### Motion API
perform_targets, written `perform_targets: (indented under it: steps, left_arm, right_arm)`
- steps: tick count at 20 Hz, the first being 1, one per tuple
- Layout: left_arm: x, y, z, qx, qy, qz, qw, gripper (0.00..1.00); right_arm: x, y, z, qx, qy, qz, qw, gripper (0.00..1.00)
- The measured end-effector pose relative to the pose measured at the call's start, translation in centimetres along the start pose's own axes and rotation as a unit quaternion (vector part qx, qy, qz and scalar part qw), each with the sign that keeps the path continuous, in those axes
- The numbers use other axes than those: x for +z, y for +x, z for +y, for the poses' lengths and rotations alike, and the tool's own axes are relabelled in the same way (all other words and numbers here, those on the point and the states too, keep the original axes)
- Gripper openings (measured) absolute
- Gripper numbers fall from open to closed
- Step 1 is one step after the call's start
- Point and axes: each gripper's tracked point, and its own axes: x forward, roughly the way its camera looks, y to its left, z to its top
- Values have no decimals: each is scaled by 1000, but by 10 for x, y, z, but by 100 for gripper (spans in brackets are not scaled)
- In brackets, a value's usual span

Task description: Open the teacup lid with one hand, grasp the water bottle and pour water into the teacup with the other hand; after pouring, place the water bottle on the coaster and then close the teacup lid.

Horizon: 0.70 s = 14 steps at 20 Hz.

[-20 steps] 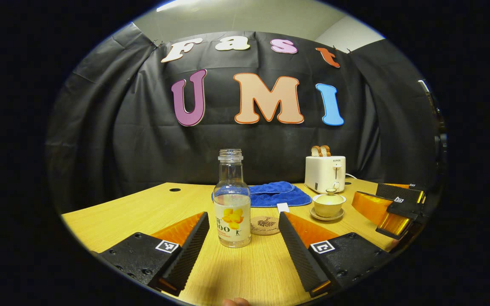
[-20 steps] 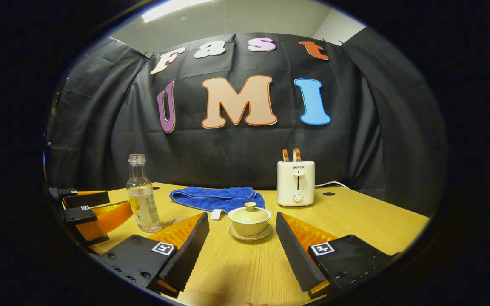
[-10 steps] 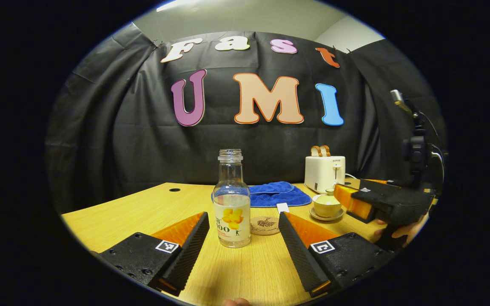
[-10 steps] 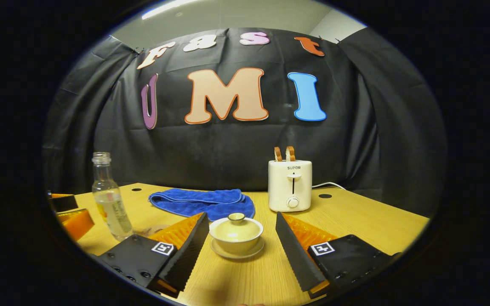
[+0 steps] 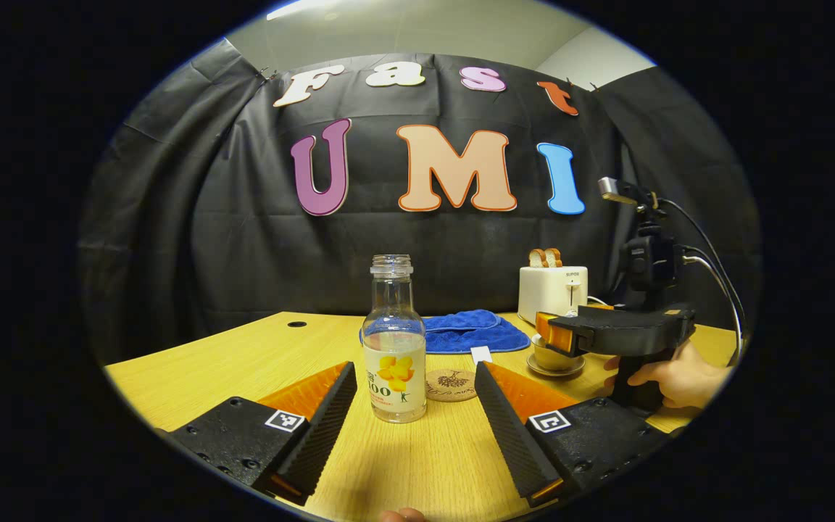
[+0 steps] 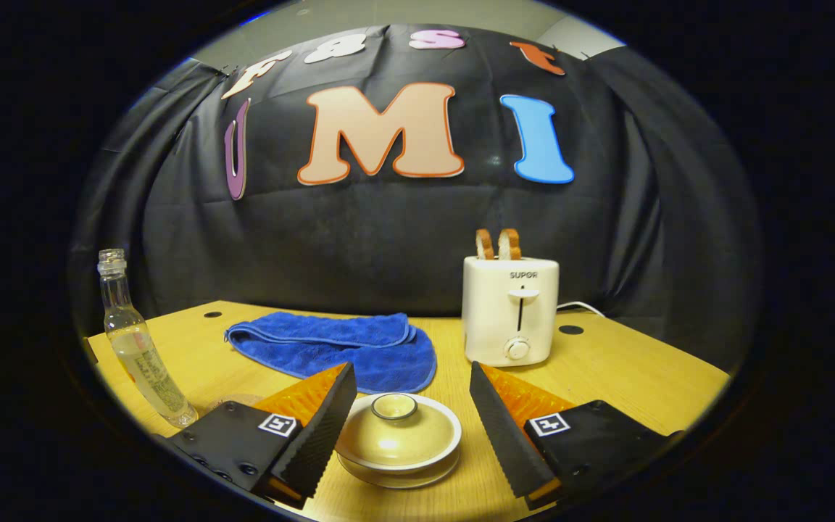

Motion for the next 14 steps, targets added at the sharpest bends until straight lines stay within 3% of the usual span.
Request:
perform_targets:
  steps: [4,7,9,13,14]
  left_arm:
    - [0,0,0,0,0,0,1000,96]
    - [0,1,0,0,0,0,1000,96]
    - [1,-1,0,0,0,0,1000,96]
    - [1,1,0,0,0,0,1000,96]
    - [0,0,0,0,0,0,1000,96]
  right_arm:
    - [4,5,1,3,-19,-7,1000,95]
    - [1,10,1,1,-21,1,1000,66]
    - [-1,12,2,5,-19,7,1000,70]
    - [-2,14,3,9,-18,11,1000,40]
    - [-2,14,4,10,-21,11,1000,39]
